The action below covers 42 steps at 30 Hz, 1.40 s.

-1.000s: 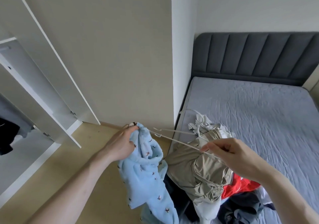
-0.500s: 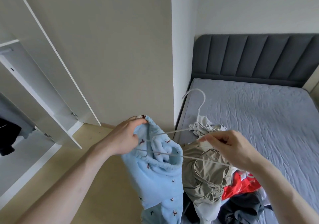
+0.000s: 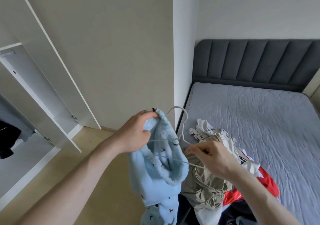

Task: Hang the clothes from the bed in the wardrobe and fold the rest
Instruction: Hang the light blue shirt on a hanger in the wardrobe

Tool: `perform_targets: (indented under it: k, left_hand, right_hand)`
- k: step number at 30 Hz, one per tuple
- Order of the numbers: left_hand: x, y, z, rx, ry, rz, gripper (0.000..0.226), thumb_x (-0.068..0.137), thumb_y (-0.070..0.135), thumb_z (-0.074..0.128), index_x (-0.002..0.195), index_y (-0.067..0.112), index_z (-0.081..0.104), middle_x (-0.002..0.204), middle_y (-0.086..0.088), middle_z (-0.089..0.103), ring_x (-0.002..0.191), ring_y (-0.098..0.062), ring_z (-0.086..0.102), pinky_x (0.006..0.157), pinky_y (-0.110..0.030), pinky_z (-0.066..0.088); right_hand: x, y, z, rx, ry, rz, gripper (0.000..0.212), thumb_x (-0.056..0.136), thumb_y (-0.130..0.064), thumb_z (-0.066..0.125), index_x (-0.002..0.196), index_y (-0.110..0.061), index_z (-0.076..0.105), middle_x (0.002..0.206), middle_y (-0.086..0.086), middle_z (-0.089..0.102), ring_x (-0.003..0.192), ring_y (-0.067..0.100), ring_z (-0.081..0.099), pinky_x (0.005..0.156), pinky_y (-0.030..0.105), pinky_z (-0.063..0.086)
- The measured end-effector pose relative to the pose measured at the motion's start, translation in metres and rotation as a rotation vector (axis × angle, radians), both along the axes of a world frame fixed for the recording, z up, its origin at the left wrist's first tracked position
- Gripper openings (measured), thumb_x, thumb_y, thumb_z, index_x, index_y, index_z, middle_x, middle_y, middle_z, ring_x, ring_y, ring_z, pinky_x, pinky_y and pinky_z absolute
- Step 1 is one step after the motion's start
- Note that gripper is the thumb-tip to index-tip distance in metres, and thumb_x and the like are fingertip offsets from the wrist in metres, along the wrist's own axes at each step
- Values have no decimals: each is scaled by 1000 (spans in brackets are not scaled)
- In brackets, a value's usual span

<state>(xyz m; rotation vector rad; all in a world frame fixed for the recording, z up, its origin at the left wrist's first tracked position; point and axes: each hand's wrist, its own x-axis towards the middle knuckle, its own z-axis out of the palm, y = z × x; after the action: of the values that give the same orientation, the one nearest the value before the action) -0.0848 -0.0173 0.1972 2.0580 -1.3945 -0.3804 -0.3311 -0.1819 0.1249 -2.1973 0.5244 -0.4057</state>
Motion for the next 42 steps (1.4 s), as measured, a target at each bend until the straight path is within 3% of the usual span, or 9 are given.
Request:
perform_targets:
  k: [5, 10, 13, 17, 22, 24, 28, 36, 42]
  left_hand:
    - [-28, 2, 33, -25, 242, -161, 49, 80, 18, 55, 124, 38, 60, 90, 20, 65, 77, 4, 57, 74, -15, 48]
    - [-31, 12, 42, 136, 355, -241, 33, 79, 29, 64, 107, 39, 48, 104, 12, 73, 89, -12, 66, 80, -36, 52]
    - [-19, 10, 41, 26, -65, -151, 30, 82, 29, 60, 105, 43, 47, 116, 28, 69, 103, 6, 57, 90, -14, 38]
    - [-2, 4, 34, 112, -445, -137, 6, 94, 42, 57, 98, 42, 62, 92, 21, 66, 100, 2, 53, 97, -29, 35]
    - [17, 6, 18, 98, -436, -46, 35, 98, 41, 57, 78, 16, 41, 61, -4, 45, 59, -21, 40, 56, -38, 39]
    - [25, 11, 15, 21, -400, 11, 38, 100, 37, 60, 75, 15, 41, 59, -1, 40, 56, -19, 35, 57, -40, 40]
    - [42, 24, 24, -158, -367, 88, 36, 100, 37, 58, 73, 17, 43, 62, -1, 44, 62, -26, 46, 58, -40, 43]
    - [32, 23, 63, -316, -393, -17, 36, 100, 44, 54, 74, 21, 46, 66, 2, 47, 60, -16, 45, 56, -38, 42]
    - [44, 36, 75, -336, -411, -19, 40, 100, 42, 56, 74, 14, 47, 65, 0, 46, 59, -13, 41, 58, -32, 39]
  right_hand:
    - [16, 20, -8, 77, -102, -28, 35, 104, -45, 57, 81, -28, 77, 46, -4, 37, 43, 8, 29, 48, 17, 25]
    - [16, 30, -4, 282, -277, -95, 47, 103, -43, 57, 69, -13, 68, 47, -7, 31, 44, 10, 25, 47, 20, 24]
    - [14, 33, -3, 357, -334, -96, 47, 102, -42, 58, 66, -12, 67, 49, 2, 31, 45, 16, 26, 50, 26, 24]
    - [18, 36, 0, 427, -338, -67, 42, 103, -38, 59, 74, -12, 74, 69, 39, 55, 60, 53, 51, 69, 40, 42]
    - [19, 33, 6, 181, -296, -137, 19, 98, -42, 68, 117, -39, 70, 94, -15, 69, 83, 5, 64, 77, 22, 49]
    - [15, 32, 2, -4, -370, -269, 36, 94, -41, 73, 129, -40, 61, 120, -19, 62, 113, 7, 60, 95, 20, 46]
    - [4, 42, -33, -6, -573, -575, 39, 88, -29, 77, 121, -32, 56, 116, -16, 60, 110, 13, 61, 93, 26, 49]
    - [43, 50, -105, 585, 149, -414, 46, 86, -62, 72, 118, -39, 49, 112, -19, 63, 93, -2, 65, 69, 17, 46]
    - [56, 14, -109, 544, 246, -385, 15, 94, -28, 65, 92, -17, 75, 78, 1, 78, 61, 7, 72, 55, 24, 52]
